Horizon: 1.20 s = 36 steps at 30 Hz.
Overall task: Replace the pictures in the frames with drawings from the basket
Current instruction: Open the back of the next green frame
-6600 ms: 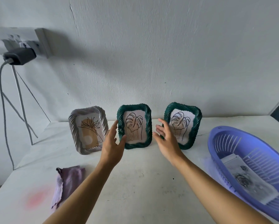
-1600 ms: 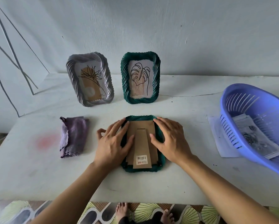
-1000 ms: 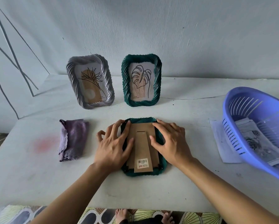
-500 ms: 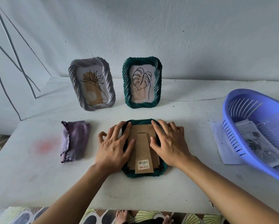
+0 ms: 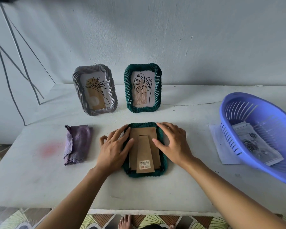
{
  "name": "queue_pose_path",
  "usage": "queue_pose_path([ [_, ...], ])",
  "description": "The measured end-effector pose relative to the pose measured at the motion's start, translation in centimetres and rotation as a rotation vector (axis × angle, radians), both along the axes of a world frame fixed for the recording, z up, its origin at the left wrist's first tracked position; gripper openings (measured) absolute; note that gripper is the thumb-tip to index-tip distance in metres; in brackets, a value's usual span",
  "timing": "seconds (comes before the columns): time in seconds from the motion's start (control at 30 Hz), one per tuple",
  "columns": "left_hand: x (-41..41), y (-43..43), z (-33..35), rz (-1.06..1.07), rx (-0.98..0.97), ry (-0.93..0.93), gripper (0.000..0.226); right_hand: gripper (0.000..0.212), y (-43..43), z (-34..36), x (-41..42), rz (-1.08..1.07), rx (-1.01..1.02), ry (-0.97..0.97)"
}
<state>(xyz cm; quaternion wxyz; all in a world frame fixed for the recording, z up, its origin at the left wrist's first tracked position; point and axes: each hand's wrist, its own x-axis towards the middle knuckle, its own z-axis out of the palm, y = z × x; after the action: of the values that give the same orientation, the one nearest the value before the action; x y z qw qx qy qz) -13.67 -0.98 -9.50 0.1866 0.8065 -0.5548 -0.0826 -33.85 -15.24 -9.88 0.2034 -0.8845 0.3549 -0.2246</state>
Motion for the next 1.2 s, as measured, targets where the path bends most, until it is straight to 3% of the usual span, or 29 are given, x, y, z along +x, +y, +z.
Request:
queue_pose_path([
  [0.17,0.7,1.8,0.6,-0.046,-0.112,0.221,0.059,0.037,1.5,1.0,-2.3,0.106,0.161,-0.212],
  [0.27,0.2,3.8,0.6,-0.134,-0.071,0.159,0.055,0.028,2.4,1.0,-3.3,0.185,0.166,-0.182],
  [0.43,-0.7,5.8,0.2,-0.255,0.012,0.038,0.061,0.033,3.1,0.0,-3.8,0.232,0.156,-0.102],
  [0.73,-1.6,6.3,-0.2,-0.262,0.075,-0.147,0.060,0.036,3.1,-0.1,-4.0,0.247,0.116,-0.073],
  [1.2,-1.3,6.2,-0.1,-0.275,0.041,-0.094,0.058,0.034,3.3,0.1,-4.0,0.266,0.105,-0.038],
])
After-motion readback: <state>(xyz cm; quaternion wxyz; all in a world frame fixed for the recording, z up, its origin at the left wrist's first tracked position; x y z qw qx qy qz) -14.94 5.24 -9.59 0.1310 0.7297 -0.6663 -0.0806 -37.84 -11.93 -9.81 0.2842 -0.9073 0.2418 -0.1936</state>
